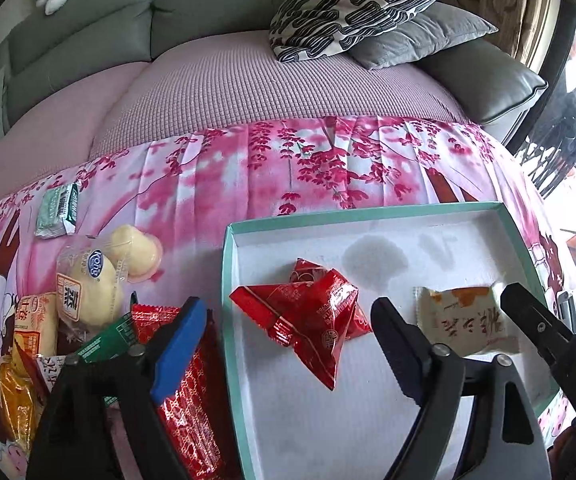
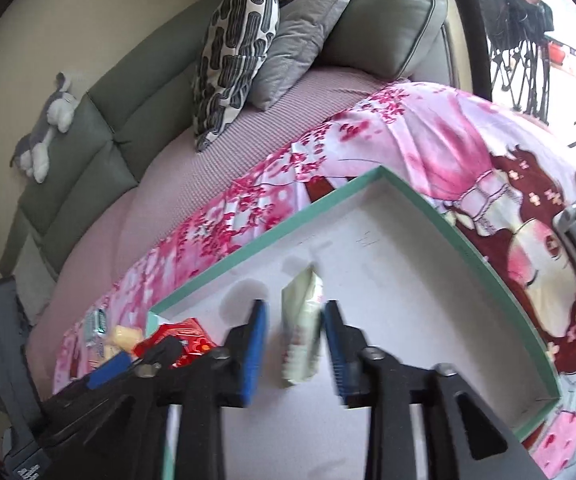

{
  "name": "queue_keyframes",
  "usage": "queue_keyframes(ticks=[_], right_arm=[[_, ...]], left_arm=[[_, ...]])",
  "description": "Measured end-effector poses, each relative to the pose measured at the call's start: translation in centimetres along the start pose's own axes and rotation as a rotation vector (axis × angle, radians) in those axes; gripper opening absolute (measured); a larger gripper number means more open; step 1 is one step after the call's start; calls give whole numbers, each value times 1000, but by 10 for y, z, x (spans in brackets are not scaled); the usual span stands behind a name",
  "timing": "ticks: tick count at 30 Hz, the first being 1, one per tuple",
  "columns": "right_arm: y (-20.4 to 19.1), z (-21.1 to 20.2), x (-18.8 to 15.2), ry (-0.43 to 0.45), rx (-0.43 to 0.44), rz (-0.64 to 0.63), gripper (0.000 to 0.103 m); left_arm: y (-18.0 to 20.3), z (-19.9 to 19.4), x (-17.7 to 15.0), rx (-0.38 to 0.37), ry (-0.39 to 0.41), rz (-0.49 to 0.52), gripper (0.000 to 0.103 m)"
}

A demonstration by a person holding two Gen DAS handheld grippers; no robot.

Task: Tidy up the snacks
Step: 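Carry the red packet into the teal-rimmed tray and release while the right tool drops the cream pastry there, then move both tools back from the tray toward the snack heap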

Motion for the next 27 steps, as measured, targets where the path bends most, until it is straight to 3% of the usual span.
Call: queue_keyframes(ticks=[2, 4, 9, 15, 18, 27], right_arm=[[0, -3, 1, 2, -23, -15, 52], [0, -5, 1, -5, -66, -36, 63], [4, 1, -3, -47, -182, -87, 73], [5, 4, -4, -56, -193, -96, 90], [0, 3, -5, -44, -203, -123, 103], [-12, -8, -3, -30, -211, -152, 103]], left_arm=[[-2, -3, 0, 13, -3, -1, 86], [-4, -5, -1, 38, -9, 1, 87], [-13, -6, -2, 117, -50, -10, 88], [-22, -11, 1, 189, -46, -29, 89], [-23, -17, 3, 190, -27, -39, 101], [-32, -38, 5, 194, -15, -42, 102]])
Point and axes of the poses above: each gripper's, at about its wrist camera, not at the fingertips, and z roughly the way its jaws point, y to its right, x to its top, the point moved 4 cm from there along z, roughly the way its jaws point
